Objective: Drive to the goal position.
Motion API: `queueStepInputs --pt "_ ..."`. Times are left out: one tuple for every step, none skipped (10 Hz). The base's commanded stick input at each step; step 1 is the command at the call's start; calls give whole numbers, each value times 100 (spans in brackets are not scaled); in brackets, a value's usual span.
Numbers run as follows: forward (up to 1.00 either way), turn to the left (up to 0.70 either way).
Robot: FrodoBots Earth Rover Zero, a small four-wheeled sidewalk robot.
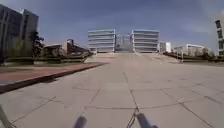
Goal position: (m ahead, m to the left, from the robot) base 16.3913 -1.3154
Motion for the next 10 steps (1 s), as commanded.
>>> queueStepInputs --pt "70 0" --pt "70 0" --pt "70 0" --pt "70 0" --pt "70 0" --pt "70 0" --pt "70 0" --pt "70 0" --pt "70 0" --pt "70 0"
